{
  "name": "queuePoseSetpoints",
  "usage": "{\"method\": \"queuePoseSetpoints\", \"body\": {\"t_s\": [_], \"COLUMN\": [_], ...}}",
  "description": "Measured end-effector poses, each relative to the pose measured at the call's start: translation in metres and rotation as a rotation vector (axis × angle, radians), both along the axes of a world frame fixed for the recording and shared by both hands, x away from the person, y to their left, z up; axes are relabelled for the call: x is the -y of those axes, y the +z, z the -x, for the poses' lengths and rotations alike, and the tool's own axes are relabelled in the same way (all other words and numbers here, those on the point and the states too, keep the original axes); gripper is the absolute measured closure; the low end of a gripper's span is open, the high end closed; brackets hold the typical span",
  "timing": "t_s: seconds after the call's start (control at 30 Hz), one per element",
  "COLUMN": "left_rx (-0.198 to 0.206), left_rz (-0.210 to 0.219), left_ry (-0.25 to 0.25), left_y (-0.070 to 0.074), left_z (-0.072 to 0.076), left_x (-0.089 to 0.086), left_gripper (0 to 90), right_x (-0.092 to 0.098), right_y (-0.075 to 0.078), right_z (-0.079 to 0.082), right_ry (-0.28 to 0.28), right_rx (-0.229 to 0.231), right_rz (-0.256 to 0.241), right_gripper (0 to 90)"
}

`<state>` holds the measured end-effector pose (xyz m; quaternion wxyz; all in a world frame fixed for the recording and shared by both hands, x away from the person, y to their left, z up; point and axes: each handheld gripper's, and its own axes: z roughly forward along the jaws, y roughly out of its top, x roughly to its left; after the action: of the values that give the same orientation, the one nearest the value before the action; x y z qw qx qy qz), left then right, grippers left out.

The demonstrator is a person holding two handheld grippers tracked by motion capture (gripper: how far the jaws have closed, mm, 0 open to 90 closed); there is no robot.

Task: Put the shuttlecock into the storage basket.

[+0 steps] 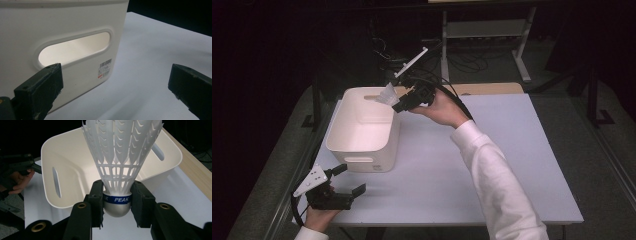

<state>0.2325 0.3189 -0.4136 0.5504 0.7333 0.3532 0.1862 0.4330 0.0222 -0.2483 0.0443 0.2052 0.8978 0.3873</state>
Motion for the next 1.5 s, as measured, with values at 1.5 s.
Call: {"method": "queuePoseSetpoints", "body": {"t_s": [1.5], "left_rx": [-0.001], "left_rz": [-0.008], "left_ry": [-0.009], "left_y": [0.001], "left_z": [0.000], "left_x": [-0.001], "left_gripper": [0.0], "right_x": [-0.062], "right_y": [-0.026], "right_z": [0.021], "right_ry": [0.157], "right_rx": [-0.057], "right_rz": [0.010], "right_gripper": [63.1]}}
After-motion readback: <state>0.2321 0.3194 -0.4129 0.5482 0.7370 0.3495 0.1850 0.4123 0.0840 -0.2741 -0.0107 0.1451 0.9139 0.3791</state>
